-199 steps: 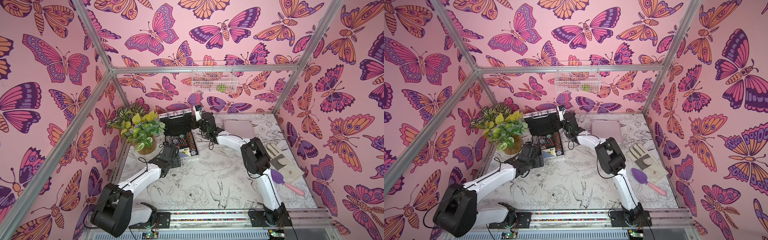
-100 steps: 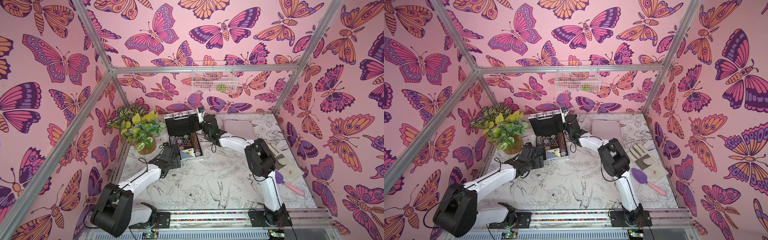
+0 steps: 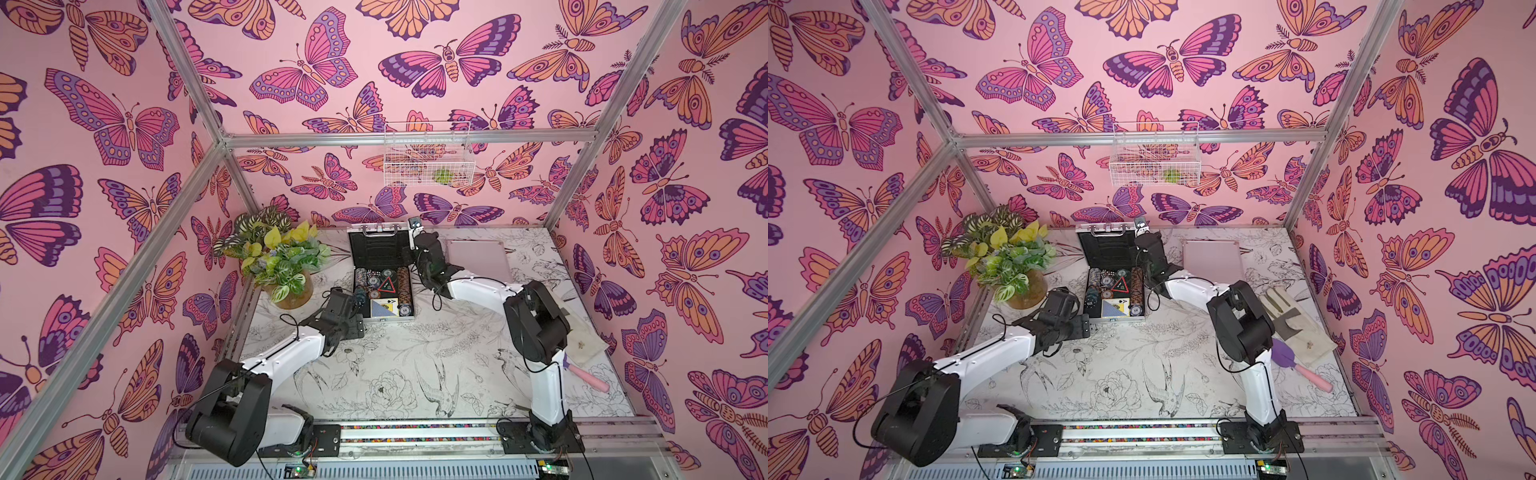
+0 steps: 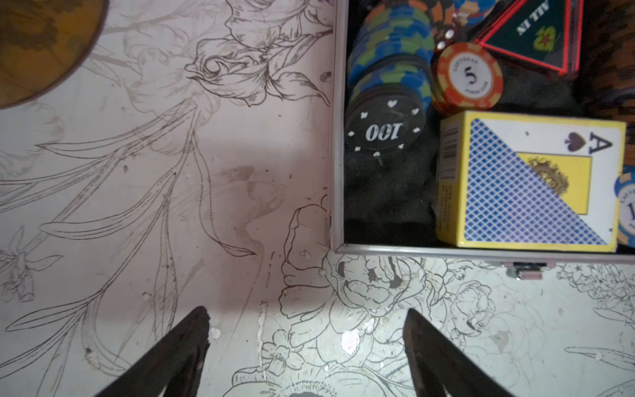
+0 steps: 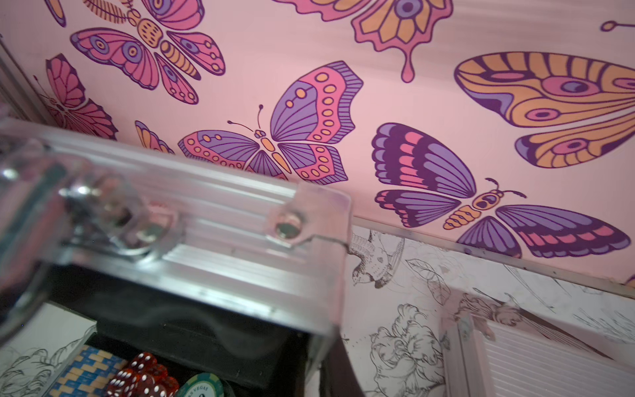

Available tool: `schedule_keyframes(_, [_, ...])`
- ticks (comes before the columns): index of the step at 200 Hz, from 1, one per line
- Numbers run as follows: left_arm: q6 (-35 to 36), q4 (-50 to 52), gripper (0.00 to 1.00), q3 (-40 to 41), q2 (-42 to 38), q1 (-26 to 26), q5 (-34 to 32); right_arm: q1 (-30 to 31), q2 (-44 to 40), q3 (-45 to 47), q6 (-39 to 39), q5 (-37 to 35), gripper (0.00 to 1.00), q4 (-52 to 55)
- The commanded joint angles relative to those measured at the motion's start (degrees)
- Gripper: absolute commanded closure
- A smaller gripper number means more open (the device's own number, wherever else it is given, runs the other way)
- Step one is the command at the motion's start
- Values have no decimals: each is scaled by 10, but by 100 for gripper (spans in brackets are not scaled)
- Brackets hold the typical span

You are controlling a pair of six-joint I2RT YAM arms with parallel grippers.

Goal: Close the poker set cases
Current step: Move the poker set case to the center of the board, then close the lid of the poker set case.

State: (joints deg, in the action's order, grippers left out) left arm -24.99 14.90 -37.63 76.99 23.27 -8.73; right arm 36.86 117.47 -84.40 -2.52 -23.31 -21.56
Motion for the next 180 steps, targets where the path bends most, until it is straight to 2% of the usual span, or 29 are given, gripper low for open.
schedule_keyframes(1, [27,-16,11,-4,13,14,26,-21,-39,22,18,-45,100,15])
schedule_keyframes(57, [47,-40,11,-28,72,61,23,-32,-75,89,45,47,100,-9])
schedule_keyframes(117, [35,-77,12,-35,103,71,10,-28,-102,152,63,158,100,-40])
schedule_keyframes(166, [33,-94,12,-24,109,72,-9,-8,-113,185,69,166,100,-40])
schedule_keyframes(180, [32,-97,12,-23,114,73,-9,-3,-114,193,66,165,97,-40])
